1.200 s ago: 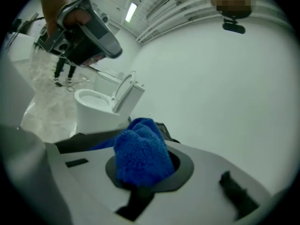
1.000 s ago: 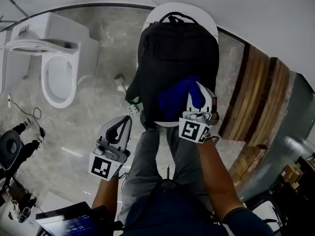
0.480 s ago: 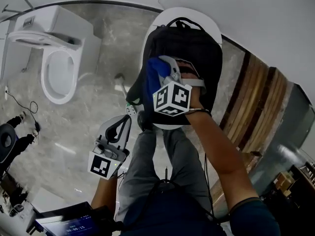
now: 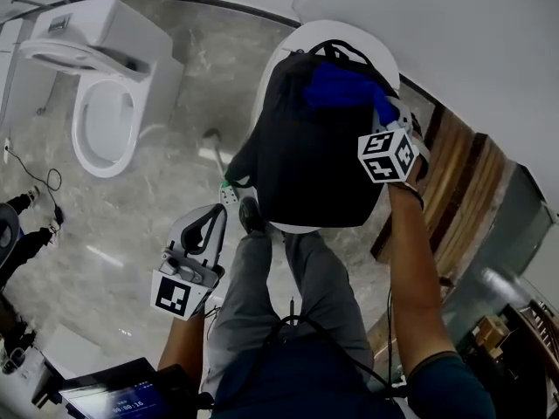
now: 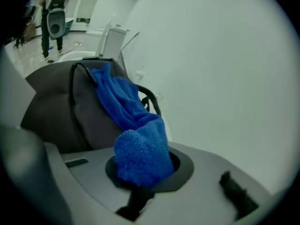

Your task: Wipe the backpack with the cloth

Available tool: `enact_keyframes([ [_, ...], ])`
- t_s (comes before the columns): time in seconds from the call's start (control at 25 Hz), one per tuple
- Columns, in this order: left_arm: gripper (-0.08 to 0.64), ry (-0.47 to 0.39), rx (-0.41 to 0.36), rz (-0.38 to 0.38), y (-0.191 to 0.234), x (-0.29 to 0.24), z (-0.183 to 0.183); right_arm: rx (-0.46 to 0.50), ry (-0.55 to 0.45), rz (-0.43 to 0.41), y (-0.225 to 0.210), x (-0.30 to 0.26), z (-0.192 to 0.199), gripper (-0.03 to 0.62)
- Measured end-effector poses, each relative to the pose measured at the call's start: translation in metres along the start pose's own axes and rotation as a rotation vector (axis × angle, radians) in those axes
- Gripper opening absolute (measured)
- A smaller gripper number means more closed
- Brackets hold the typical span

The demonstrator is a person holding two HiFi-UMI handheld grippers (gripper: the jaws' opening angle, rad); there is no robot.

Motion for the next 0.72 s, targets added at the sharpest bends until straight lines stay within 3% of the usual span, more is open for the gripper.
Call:
enact_keyframes([
  [0.08,0.003,0.002,-0.002,0.002,0.001,0.000,0.001,-0.042,-0.016,0.029,-0.008,0.004,0.010,0.020],
  [0.28,0.003,0.010,-0.015,0.021,-0.011,-0.010,0.002,0.169,-0.045,-0.051,0.006,-0.038,-0.031,0.020],
  [0.36,0.003,0.012,-0.021,0.027,-0.016,-0.013,0.002,0.177,-0.041,-0.098,-0.002,-0.053,-0.037,0.020],
  [0.48,0.003,0.013,-0.024,0.035,-0.022,-0.016,0.000,0.067,-0.056,-0.128,-0.022,-0.055,-0.024,0.020],
  [0.64,0.003,0.013,-0.023,0.034,-0.021,-0.017,0.000,-0.250,-0.093,-0.146,-0.052,-0.039,0.002,0.020],
  [0.72,0.003,0.014,-0.018,0.032,-0.021,-0.016,0.002,-0.347,-0.118,-0.127,-0.054,-0.024,0.013,0.020],
])
Point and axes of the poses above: the fingertips, and each gripper's own axes: x backward along the fingers, y to its left, z out of its underside, the point moved 3 cm from there along x, backward along the fingers
